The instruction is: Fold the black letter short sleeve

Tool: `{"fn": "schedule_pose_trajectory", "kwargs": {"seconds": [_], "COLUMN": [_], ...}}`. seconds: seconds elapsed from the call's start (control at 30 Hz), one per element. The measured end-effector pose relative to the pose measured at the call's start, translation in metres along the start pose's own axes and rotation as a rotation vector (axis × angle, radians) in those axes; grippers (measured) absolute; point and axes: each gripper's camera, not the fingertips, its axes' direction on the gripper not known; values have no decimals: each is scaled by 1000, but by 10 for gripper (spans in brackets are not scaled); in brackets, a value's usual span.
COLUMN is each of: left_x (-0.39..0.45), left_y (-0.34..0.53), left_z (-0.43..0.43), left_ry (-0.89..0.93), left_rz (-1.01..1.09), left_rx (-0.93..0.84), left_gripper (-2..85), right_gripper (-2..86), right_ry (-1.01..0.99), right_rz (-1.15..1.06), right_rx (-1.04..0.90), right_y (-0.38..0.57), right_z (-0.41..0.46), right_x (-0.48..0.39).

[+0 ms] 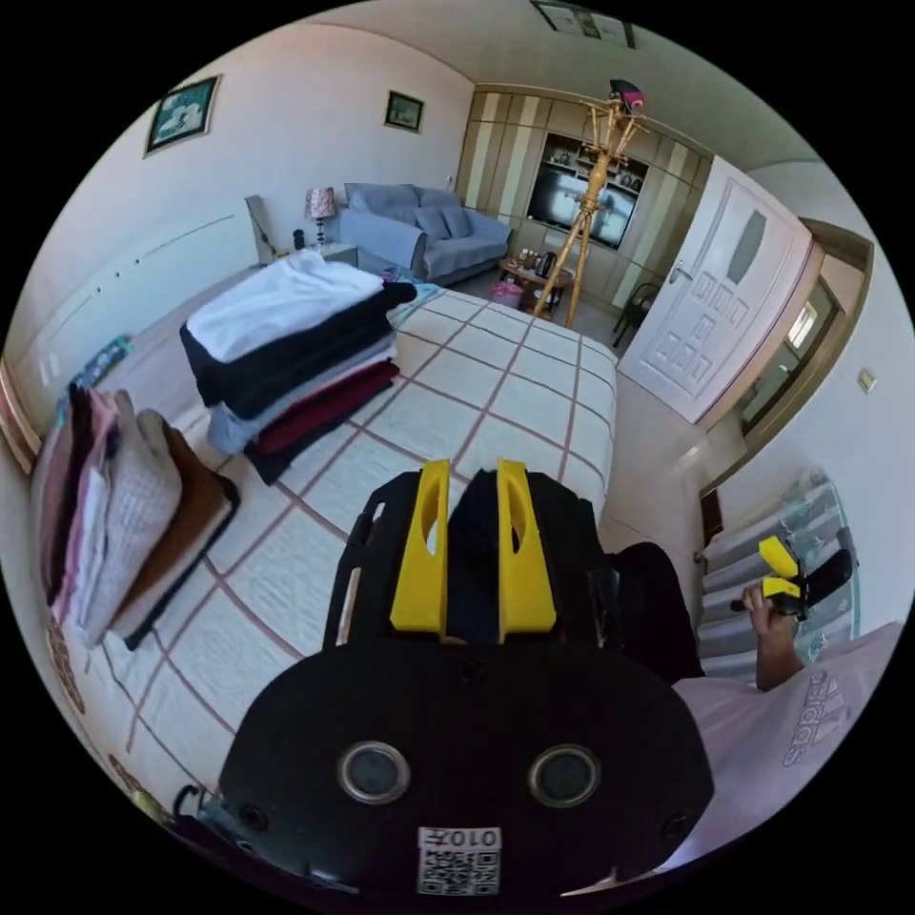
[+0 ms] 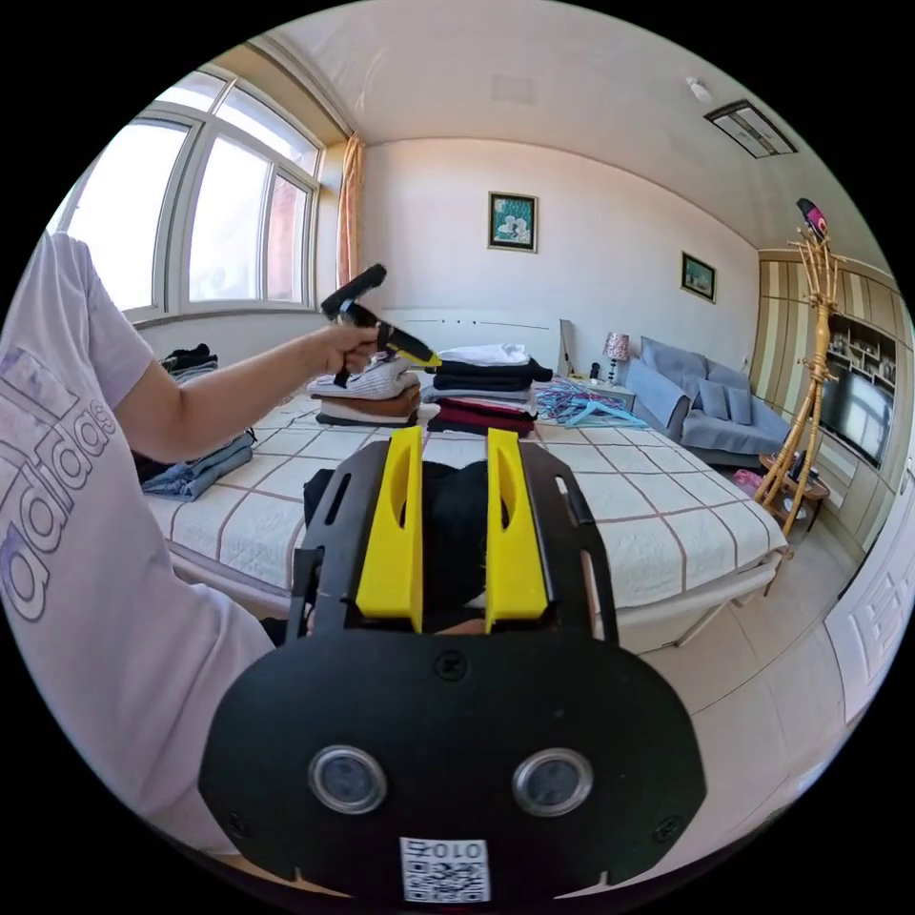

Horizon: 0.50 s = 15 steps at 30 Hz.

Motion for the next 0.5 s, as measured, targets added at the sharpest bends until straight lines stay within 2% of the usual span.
{"fn": "schedule_pose_trajectory", "kwargs": {"seconds": [0.1,0.23,0.4,0.5], "left_x": [-1,24,72,99], "left_y": [84,165,248,270], "left_z": [11,10,5,8], "left_ry": [69,34,-214,-223], "left_rz": [-67,7,233,378], "left_rx": [9,-48,-73,-69], "left_gripper": [81,93,113,121], "right_gripper": [111,112,112,112], "right_ry": [-20,-95,-165,-182], "right_rz": [-12,-13,-18,-31], "right_rx": [-42,-118,-128,-129], "right_y": [1,7,6,2], "right_z": [15,45,65,70], "right_x": [-6,-10,-13,-15]}}
